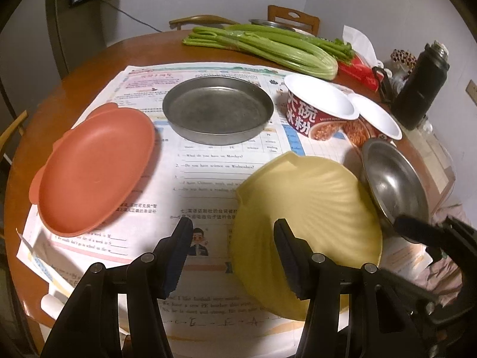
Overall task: Organize plates and bowls
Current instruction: 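Move the left tool to the rim of the yellow shell plate, then close the left tool on the yellow shell plate rim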
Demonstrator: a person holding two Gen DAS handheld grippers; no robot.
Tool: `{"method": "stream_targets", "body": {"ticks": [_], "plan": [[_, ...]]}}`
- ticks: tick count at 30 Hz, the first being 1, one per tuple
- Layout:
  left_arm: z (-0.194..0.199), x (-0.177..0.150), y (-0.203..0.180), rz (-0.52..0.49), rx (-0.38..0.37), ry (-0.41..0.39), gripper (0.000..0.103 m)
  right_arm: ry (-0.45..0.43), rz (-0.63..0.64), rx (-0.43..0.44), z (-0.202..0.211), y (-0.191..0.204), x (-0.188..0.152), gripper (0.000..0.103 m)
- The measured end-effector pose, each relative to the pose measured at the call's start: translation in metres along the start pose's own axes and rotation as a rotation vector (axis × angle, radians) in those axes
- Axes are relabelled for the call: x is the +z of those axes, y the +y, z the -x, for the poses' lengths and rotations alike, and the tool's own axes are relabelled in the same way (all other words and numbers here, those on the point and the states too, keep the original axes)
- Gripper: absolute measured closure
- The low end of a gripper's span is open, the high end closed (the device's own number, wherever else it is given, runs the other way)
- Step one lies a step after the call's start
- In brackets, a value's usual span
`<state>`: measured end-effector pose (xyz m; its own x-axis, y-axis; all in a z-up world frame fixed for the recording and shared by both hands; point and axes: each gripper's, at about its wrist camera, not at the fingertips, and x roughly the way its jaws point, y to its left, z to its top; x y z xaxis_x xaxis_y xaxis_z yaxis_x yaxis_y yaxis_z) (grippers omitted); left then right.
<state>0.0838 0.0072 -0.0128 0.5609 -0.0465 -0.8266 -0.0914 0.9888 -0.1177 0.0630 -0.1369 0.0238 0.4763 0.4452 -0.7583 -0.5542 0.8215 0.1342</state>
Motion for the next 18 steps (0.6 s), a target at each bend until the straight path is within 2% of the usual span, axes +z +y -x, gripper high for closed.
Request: {"method": "stream_targets", "body": {"ticks": [8,13,18], "plan": [[-0.006,0.0,-0.005,-0.004,0.002,0.003,0.045,0.102,-0.093,-0.038,-0.013,-0.013,-0.029,0.041],[-0.014,0.0,-0.007,-0.013,0.013,0.016,0.045,0.108,-0.129,-0.03,-0.021,-0.017,-0.031,0.041],[-0.019,0.0,-0.003,-0.005,0.024,0.02,0.045,0.108,-0.106,-0.035,-0.029,-0.01,-0.023,0.041]]}}
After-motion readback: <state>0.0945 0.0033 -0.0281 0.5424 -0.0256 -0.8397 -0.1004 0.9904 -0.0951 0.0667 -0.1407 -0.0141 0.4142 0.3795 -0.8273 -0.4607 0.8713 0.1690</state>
